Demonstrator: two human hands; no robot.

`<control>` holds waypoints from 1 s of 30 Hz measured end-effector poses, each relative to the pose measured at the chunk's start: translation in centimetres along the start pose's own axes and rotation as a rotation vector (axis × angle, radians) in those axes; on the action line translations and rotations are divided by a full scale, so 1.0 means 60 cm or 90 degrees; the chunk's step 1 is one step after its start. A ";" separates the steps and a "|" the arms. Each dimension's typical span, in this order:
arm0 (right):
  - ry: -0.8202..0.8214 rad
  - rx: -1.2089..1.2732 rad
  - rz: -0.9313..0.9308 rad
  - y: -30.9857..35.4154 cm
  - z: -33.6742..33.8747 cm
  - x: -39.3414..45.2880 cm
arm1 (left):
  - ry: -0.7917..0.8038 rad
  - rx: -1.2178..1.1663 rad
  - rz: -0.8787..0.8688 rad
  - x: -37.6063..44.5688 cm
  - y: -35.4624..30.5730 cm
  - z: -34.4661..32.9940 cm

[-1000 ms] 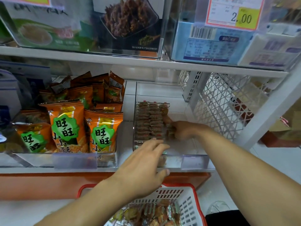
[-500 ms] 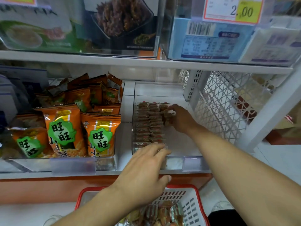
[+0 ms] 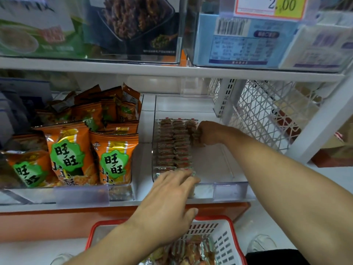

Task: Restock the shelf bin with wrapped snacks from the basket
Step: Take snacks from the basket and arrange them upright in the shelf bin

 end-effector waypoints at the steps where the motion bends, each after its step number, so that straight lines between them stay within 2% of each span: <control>1: 0.006 -0.005 -0.023 -0.003 0.003 0.002 | -0.002 0.000 0.001 -0.001 0.000 0.000; 3: -0.019 0.069 -0.060 -0.013 0.008 0.020 | -0.007 0.002 0.003 -0.001 0.001 0.001; 6: -0.065 0.304 -0.119 -0.030 0.002 0.029 | -0.009 0.006 0.008 -0.001 0.001 0.003; 10: -0.069 0.493 -0.126 -0.030 -0.025 0.030 | 0.009 0.037 0.000 -0.001 -0.007 0.001; 15: -0.116 0.524 -0.149 -0.037 -0.028 0.025 | 0.020 0.031 -0.006 -0.002 -0.010 0.006; 19: -0.102 0.546 -0.141 -0.022 -0.040 0.023 | 0.027 0.037 -0.015 -0.002 -0.012 0.008; 23: -0.146 0.519 -0.196 -0.042 -0.042 0.013 | 0.020 0.044 -0.023 -0.003 -0.016 0.015; 27: -0.108 0.634 -0.198 -0.048 -0.050 0.008 | 0.028 0.072 -0.051 -0.014 -0.030 0.016; 30: -0.121 0.633 -0.189 -0.065 -0.035 -0.004 | 0.033 0.082 -0.073 -0.028 -0.044 0.014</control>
Point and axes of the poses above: each hand's wrist, its own x-axis towards the middle knuckle, its own z-axis out of the back of the hand, y = z × x, the point moved 9 cm from there along x, towards the middle knuckle, and after that the axes turned 5 degrees about -z, right-handed, at the moved point
